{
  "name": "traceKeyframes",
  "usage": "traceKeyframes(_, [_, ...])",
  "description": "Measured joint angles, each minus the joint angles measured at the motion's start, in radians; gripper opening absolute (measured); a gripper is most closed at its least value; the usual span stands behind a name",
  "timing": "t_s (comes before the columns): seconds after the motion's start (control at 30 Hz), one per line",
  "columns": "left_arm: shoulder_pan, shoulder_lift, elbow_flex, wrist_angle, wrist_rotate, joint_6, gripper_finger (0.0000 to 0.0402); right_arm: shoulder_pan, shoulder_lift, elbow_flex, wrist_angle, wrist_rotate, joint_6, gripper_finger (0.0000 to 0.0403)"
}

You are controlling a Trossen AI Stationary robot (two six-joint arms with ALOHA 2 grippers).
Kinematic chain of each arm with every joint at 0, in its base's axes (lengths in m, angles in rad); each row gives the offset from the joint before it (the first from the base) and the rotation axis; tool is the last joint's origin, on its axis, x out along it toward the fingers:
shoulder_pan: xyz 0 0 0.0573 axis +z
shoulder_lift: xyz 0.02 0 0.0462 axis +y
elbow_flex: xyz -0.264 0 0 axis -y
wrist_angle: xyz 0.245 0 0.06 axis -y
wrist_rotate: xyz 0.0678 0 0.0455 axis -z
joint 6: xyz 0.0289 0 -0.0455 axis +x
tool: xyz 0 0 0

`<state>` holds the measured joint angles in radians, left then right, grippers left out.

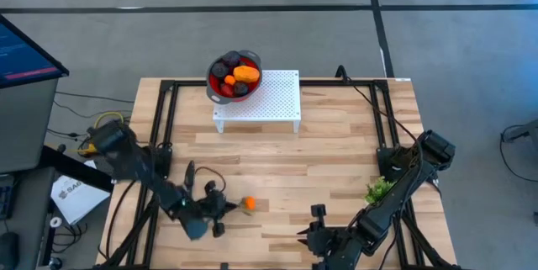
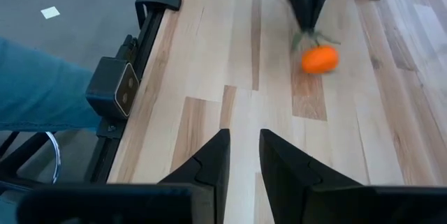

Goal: Pick & Place Fruit
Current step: Put the orange into the red strainer bowl on the shelf

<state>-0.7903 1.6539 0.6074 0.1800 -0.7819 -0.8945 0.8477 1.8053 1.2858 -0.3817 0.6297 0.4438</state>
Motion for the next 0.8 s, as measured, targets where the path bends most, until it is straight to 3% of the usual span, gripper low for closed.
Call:
traceKeyframes(0.2, [0.171, -0.335, 0.018, -0.043, 0.1, 0.181, 0.0003, -0.007, 0.0, 0.0, 0.0, 0.0, -0.006, 0.0072])
traceKeyframes(0.37, [0.311, -0.525, 0.154, -0.265, 0.103, 0.296, 0.0002, -0.006, 0.0, 0.0, 0.0, 0.0, -0.007, 0.0072])
traceKeyframes(0.63, [0.557, -0.566, 0.5, -0.819, 0.102, 0.387, 0.0001, -0.006, 0.0, 0.0, 0.0, 0.0, -0.009, 0.0072])
traceKeyframes(0.8, [0.747, -0.548, 0.621, -1.057, 0.137, 0.446, 0.0003, -0.006, 0.0, 0.0, 0.0, 0.0, -0.009, 0.0072])
